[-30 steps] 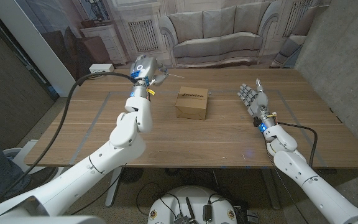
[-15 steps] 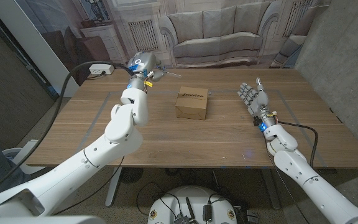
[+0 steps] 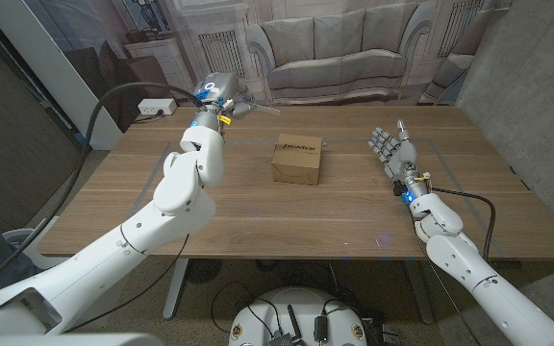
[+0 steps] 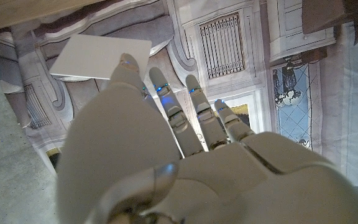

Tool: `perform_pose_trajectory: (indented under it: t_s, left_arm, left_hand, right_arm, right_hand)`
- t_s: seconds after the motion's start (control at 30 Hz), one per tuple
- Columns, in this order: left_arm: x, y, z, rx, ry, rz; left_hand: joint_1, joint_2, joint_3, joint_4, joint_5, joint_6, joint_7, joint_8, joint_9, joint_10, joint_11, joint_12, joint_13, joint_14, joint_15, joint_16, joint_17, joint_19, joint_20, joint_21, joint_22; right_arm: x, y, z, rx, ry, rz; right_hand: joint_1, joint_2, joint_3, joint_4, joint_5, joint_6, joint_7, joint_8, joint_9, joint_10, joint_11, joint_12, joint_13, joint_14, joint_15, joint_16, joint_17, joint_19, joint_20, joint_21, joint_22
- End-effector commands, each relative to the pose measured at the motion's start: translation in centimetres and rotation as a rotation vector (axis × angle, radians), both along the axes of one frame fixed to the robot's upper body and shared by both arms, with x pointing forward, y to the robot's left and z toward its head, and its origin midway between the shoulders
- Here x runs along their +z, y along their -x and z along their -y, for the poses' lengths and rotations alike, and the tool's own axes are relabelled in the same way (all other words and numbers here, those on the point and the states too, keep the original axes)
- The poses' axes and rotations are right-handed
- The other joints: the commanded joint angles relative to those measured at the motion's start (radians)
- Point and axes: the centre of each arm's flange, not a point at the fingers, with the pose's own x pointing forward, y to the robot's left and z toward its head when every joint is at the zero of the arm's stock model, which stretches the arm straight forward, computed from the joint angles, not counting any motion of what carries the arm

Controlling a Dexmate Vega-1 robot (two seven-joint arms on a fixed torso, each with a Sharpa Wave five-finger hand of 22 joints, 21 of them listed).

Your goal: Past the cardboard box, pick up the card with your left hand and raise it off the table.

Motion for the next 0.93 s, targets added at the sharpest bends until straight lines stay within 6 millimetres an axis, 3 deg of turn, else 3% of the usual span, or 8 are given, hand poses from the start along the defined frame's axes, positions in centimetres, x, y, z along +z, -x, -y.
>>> perform_pose_trajectory:
  t_s: [0.03,0.5,0.93]
  left_arm:
    - [1.1,0.9,-0.5,-0.005,0.016,0.0]
    - [2.9,1.9,-0.9,-0.012,0.021,0.031]
    - [2.8,1.8,-0.8,-0.03,0.032,0.041]
  left_hand:
    - [0.003,-0.004,0.001,0.003,0.001,0.019,0.022,-0.002,0.003,0.006,0.001,-0.003,0.005,0.011,-0.133,0.006,0.002,0.008,-0.008,-0.004,0.002]
    - [0.004,-0.005,0.002,0.005,0.001,0.016,0.019,-0.004,0.003,0.004,0.001,-0.004,0.005,0.009,-0.133,0.004,0.001,0.004,-0.01,-0.005,0.002]
    - [0.004,-0.005,0.002,0.007,0.0,0.015,0.017,-0.004,0.003,0.004,0.001,-0.003,0.006,0.006,-0.133,0.003,0.002,0.002,-0.014,-0.005,0.002]
  right_arm:
    - [-0.2,0.4,-0.4,0.005,-0.013,0.013]
    - [-0.2,0.7,-1.0,-0.003,-0.016,0.009]
    - [-0.2,1.2,-0.6,-0.011,-0.013,-0.001]
  right_hand:
    - [0.004,0.002,-0.002,-0.004,-0.003,0.004,0.002,-0.001,0.005,0.01,0.001,-0.003,0.003,0.008,0.001,0.002,0.006,0.009,0.001,-0.002,0.003]
    - [0.004,0.003,-0.003,-0.004,-0.003,0.004,0.003,-0.001,0.005,0.008,-0.001,-0.004,0.003,0.008,0.002,0.002,0.006,0.01,0.001,-0.002,0.003]
    - [0.004,0.003,-0.003,-0.005,-0.003,0.005,0.004,-0.001,0.005,0.008,0.001,-0.004,0.003,0.008,0.002,0.002,0.006,0.009,0.001,-0.002,0.003]
